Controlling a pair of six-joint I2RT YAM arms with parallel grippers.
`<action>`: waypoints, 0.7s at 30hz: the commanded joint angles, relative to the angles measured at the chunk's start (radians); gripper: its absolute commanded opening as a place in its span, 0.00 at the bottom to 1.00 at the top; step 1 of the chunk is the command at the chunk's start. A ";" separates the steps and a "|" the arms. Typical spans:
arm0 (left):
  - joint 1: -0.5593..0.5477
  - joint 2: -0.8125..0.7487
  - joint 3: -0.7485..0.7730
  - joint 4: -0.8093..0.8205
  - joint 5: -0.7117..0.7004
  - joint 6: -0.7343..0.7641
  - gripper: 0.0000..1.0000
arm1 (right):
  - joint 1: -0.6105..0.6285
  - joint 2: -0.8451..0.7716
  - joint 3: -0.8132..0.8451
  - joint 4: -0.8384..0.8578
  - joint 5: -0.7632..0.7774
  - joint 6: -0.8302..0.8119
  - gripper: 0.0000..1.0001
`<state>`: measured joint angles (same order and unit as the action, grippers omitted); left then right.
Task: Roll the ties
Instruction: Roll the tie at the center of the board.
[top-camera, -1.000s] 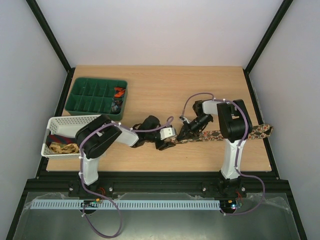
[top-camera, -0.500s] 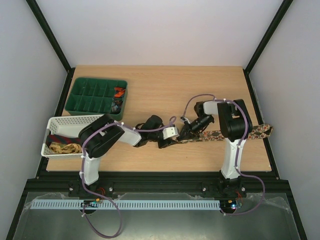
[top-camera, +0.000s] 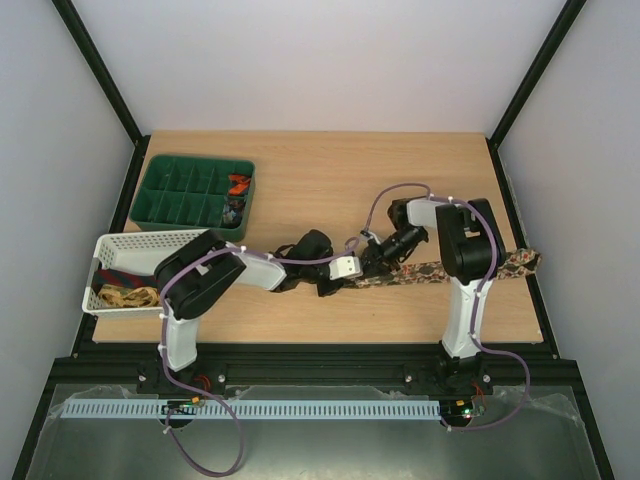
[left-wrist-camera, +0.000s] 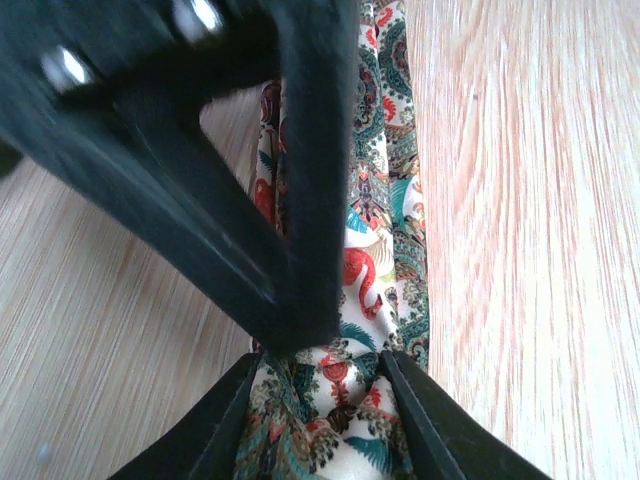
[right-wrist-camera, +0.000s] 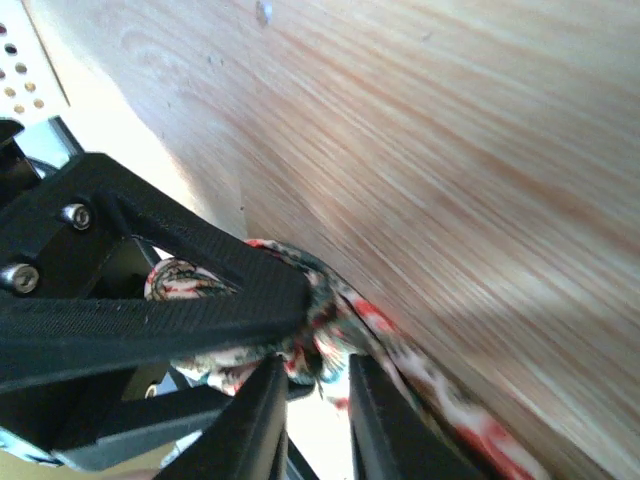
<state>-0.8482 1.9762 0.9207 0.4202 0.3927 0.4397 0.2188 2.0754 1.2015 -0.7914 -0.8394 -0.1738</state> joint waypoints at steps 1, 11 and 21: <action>0.020 -0.012 -0.068 -0.214 -0.062 0.063 0.31 | -0.016 -0.064 0.039 -0.105 0.016 -0.060 0.23; 0.020 0.022 -0.012 -0.254 -0.050 -0.003 0.36 | 0.063 -0.098 -0.040 0.031 -0.160 0.073 0.48; 0.020 0.024 -0.001 -0.278 -0.037 -0.033 0.36 | 0.107 -0.106 -0.124 0.238 -0.048 0.189 0.47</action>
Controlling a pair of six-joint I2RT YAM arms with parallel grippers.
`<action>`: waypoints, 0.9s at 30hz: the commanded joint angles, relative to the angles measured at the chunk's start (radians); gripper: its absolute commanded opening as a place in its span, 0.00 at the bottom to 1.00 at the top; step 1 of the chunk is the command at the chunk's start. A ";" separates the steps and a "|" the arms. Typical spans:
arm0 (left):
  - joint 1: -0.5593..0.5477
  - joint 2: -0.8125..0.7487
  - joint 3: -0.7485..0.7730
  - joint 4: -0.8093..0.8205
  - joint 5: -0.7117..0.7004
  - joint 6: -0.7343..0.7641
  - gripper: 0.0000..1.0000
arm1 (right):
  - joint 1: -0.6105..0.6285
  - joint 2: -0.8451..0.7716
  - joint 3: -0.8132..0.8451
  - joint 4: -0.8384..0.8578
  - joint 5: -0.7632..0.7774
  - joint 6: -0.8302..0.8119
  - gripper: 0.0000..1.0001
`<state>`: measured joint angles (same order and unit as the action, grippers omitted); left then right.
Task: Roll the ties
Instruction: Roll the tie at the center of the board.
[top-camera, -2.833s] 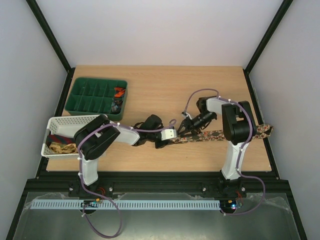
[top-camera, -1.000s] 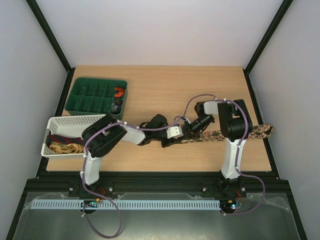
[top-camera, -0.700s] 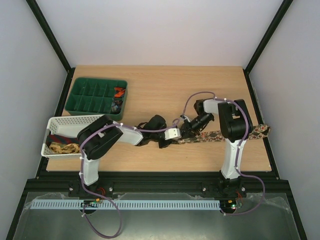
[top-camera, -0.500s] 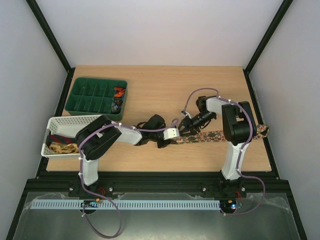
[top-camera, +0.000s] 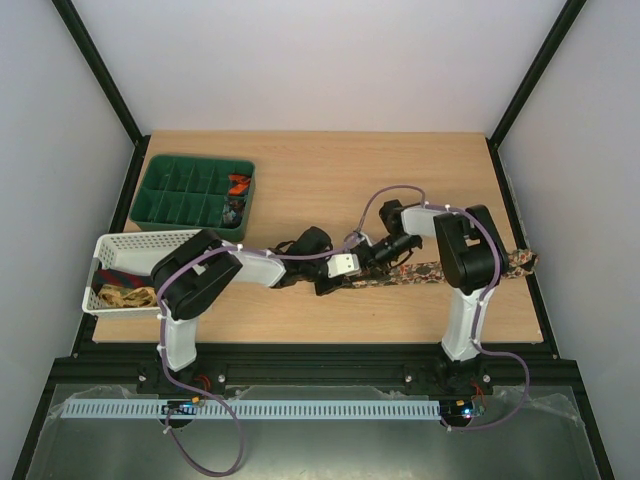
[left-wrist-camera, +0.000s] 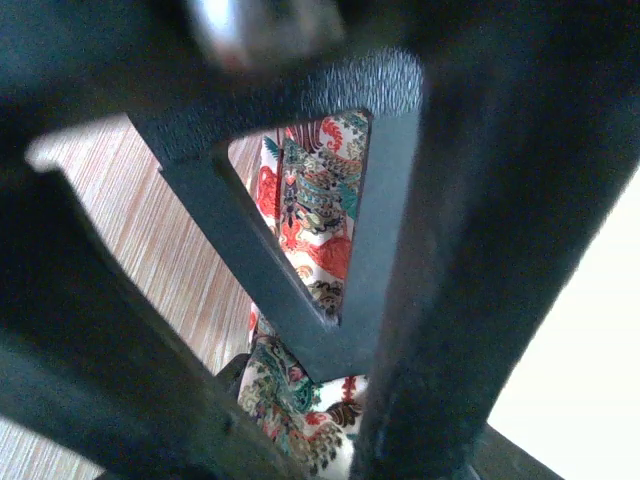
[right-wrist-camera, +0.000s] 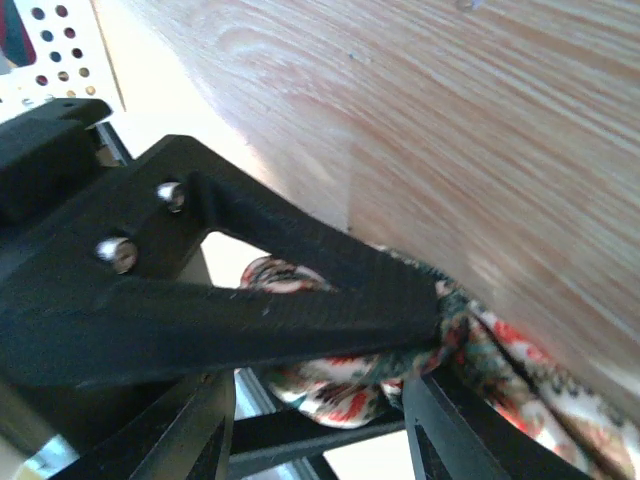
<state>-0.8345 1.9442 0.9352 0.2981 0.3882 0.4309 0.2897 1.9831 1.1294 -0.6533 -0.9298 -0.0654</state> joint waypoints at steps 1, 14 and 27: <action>0.007 0.056 -0.013 -0.158 -0.031 -0.026 0.36 | 0.041 -0.017 -0.065 0.129 0.050 0.096 0.47; 0.022 0.049 -0.016 -0.176 -0.028 -0.033 0.38 | 0.025 0.018 -0.095 0.128 0.103 0.028 0.01; 0.055 -0.058 -0.153 0.225 0.142 -0.094 0.70 | -0.065 0.134 -0.091 -0.005 0.086 -0.094 0.01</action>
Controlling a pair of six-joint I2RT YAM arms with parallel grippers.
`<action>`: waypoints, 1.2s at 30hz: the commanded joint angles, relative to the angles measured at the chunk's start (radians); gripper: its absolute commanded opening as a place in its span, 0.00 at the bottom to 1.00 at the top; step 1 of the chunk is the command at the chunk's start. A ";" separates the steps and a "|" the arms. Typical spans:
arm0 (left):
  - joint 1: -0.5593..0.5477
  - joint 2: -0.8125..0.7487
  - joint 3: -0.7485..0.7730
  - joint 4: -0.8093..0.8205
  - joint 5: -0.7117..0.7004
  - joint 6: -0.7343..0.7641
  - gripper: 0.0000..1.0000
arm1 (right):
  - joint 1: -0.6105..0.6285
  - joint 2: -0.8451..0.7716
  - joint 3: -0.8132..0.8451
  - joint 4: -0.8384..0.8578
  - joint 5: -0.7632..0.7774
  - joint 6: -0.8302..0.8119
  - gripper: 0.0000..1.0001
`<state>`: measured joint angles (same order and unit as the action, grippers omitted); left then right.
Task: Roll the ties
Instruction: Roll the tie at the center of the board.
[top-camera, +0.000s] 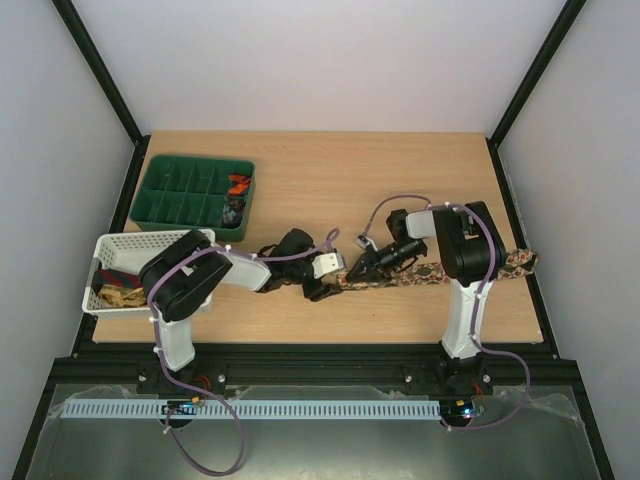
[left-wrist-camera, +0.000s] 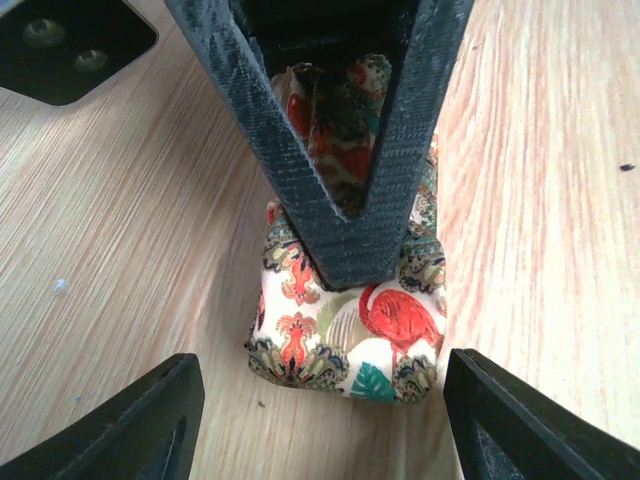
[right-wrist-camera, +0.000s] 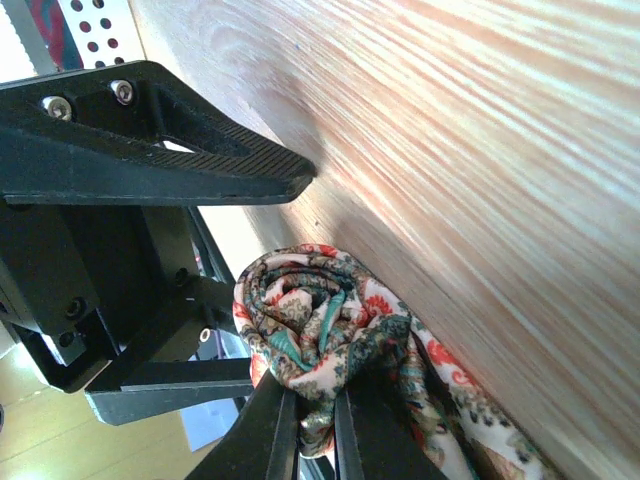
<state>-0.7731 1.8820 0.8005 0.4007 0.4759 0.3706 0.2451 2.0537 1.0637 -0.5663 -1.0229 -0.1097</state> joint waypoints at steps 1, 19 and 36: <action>-0.010 0.017 -0.018 0.141 0.061 -0.040 0.70 | -0.027 0.066 -0.023 -0.095 0.186 -0.055 0.01; -0.011 0.037 -0.056 0.073 -0.043 0.045 0.29 | -0.010 0.058 0.032 -0.040 0.112 0.023 0.03; 0.011 0.002 -0.053 -0.079 -0.095 0.129 0.25 | 0.062 0.007 0.153 -0.133 0.064 0.045 0.30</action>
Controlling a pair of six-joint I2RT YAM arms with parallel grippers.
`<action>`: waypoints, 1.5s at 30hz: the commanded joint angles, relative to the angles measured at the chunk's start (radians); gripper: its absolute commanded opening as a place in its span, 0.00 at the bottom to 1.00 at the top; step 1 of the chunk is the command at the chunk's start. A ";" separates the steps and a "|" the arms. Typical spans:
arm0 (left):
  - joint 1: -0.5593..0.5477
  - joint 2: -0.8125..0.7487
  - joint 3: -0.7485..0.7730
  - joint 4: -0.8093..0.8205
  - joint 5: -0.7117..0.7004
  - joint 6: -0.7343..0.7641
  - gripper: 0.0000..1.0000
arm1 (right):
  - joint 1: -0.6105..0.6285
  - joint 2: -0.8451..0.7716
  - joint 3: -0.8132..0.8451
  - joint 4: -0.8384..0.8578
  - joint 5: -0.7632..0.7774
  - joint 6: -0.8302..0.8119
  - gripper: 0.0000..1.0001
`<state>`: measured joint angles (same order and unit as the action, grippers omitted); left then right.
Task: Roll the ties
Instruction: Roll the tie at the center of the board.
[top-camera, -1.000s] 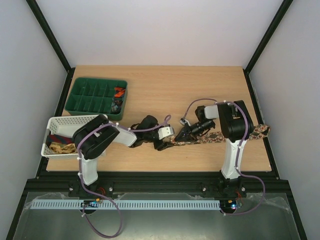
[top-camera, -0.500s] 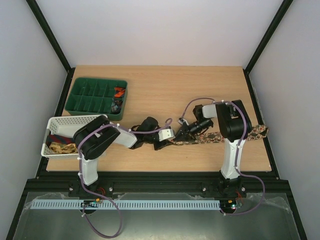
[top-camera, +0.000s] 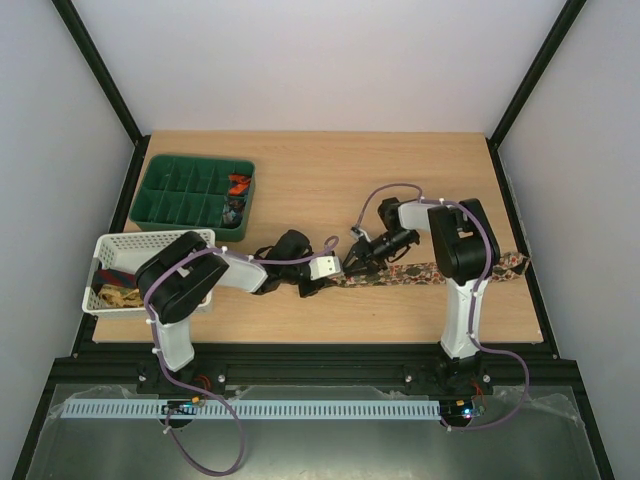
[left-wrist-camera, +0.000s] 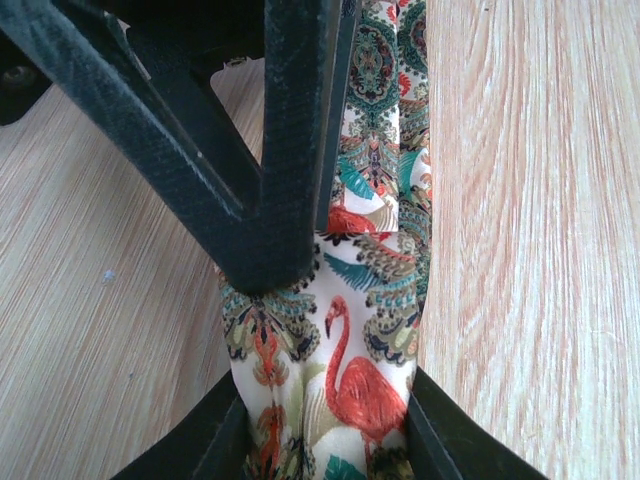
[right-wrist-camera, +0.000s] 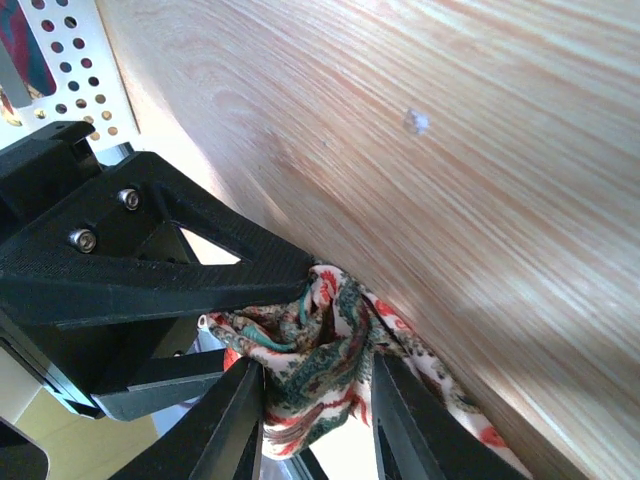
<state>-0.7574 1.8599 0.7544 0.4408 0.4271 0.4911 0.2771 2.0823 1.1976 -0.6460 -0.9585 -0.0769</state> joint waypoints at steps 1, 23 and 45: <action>-0.005 0.025 -0.004 -0.122 -0.047 0.009 0.25 | 0.035 -0.021 0.017 -0.060 0.004 0.006 0.28; -0.005 0.042 0.018 -0.147 -0.050 -0.001 0.26 | 0.024 -0.006 0.041 -0.162 0.044 -0.057 0.09; -0.004 0.088 0.014 0.171 0.159 -0.157 0.68 | -0.015 0.060 -0.056 -0.053 0.308 -0.087 0.01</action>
<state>-0.7460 1.8931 0.7391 0.5213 0.5514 0.3573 0.2611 2.0769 1.1736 -0.7475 -0.8318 -0.1722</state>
